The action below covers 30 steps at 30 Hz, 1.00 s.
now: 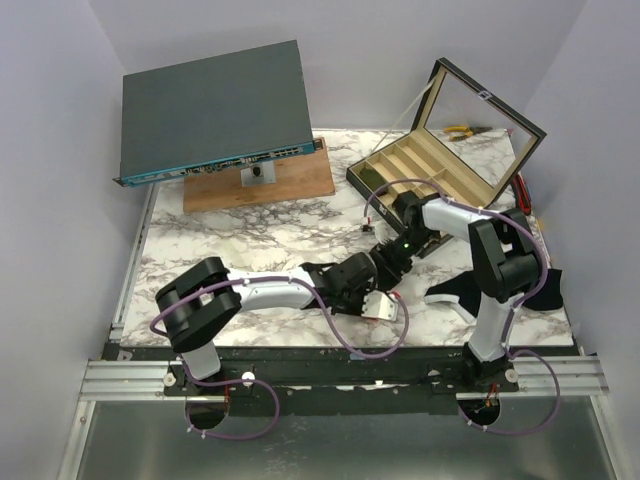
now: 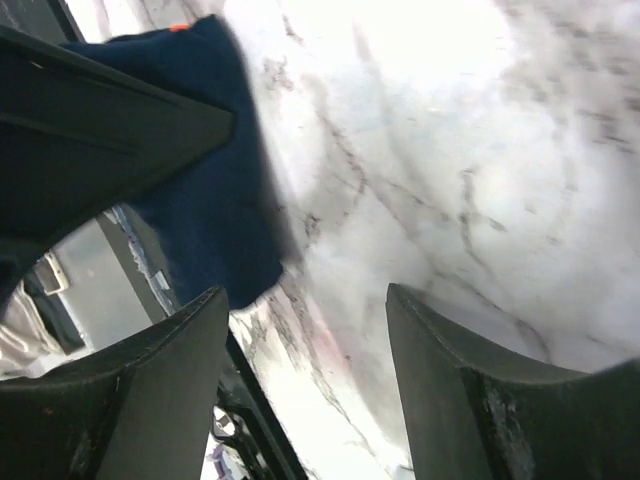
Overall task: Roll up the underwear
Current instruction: Roll the underwear to the center of the board.
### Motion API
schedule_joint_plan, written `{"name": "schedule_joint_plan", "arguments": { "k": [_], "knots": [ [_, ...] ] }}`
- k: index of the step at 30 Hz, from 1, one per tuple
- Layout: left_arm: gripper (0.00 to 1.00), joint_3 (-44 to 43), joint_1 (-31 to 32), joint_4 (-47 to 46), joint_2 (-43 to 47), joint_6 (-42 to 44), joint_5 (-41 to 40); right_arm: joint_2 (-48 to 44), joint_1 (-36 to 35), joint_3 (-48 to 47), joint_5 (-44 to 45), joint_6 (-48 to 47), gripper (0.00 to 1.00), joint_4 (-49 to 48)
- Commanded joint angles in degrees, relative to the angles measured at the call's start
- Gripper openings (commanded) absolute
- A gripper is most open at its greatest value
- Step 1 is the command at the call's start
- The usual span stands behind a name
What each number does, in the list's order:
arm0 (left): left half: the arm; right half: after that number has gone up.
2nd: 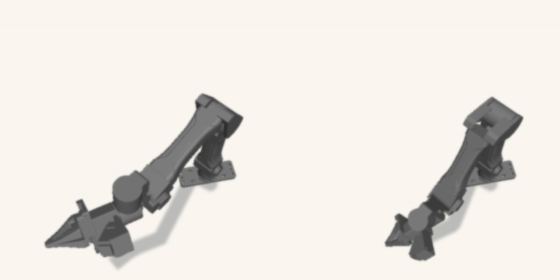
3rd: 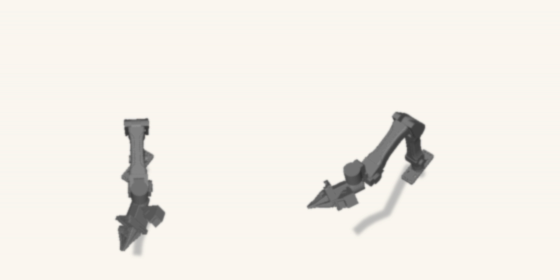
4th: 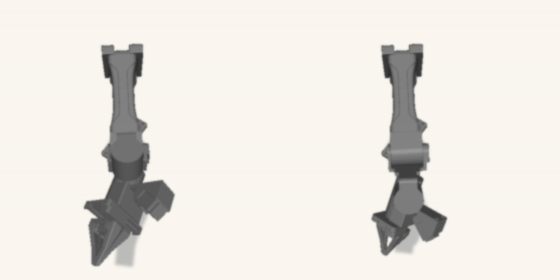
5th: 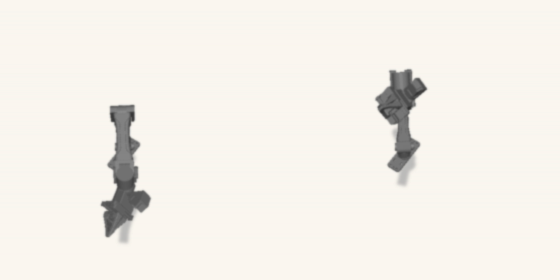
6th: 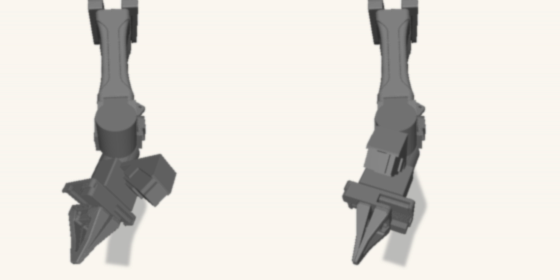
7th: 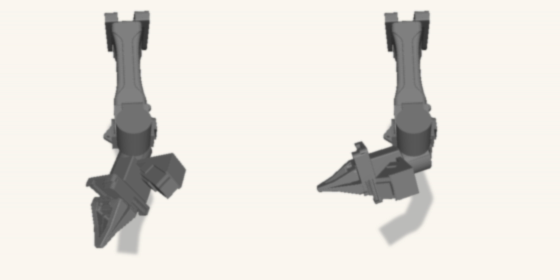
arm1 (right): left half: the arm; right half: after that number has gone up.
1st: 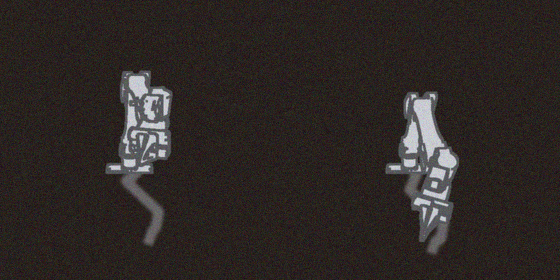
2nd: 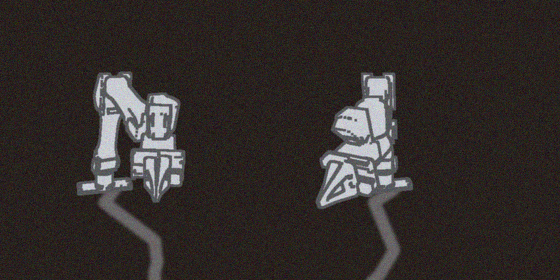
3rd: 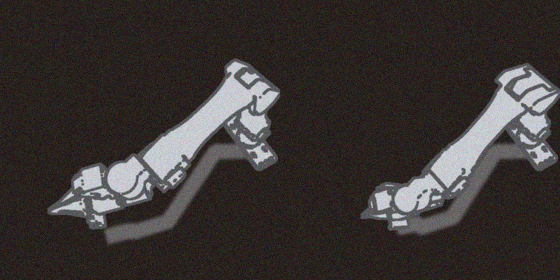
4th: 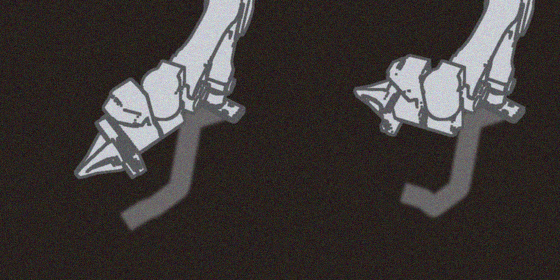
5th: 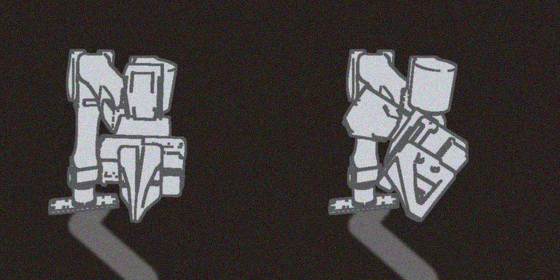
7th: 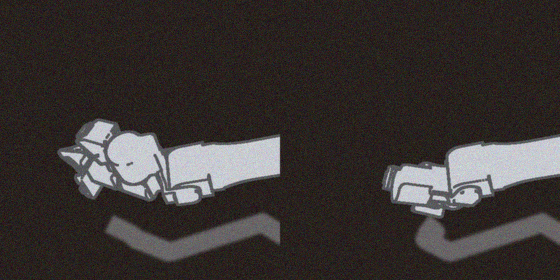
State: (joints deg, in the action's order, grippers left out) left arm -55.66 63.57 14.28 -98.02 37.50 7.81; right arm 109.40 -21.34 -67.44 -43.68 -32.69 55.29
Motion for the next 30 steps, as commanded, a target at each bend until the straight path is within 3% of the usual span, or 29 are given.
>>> {"name": "schedule_joint_plan", "arguments": {
  "k": [1,14,18,20,30],
  "knots": [
    [0.0,0.2,-3.2,9.8,3.5,1.5,8.4,-1.5,3.9,-2.8,-0.1,-2.9,0.67,-1.6],
    [0.0,-6.1,-8.1,21.0,10.1,6.4,14.3,3.8,5.3,-11.1,-17.0,-3.6,0.74,5.2],
    [0.0,-9.4,-8.3,23.5,9.1,6.9,15.4,7.4,5.2,-14.4,-20.6,-6.2,0.87,9.4],
    [0.0,-10.4,-8.5,23.9,8.6,7.0,15.3,9.2,5.2,-15.6,-22.4,-9.0,0.99,12.4],
    [0.0,-13.7,-8.9,25.5,6.4,8.0,14.0,11.4,5.1,-15.3,-27.0,-19.3,1.0,21.7]
  ]
}}
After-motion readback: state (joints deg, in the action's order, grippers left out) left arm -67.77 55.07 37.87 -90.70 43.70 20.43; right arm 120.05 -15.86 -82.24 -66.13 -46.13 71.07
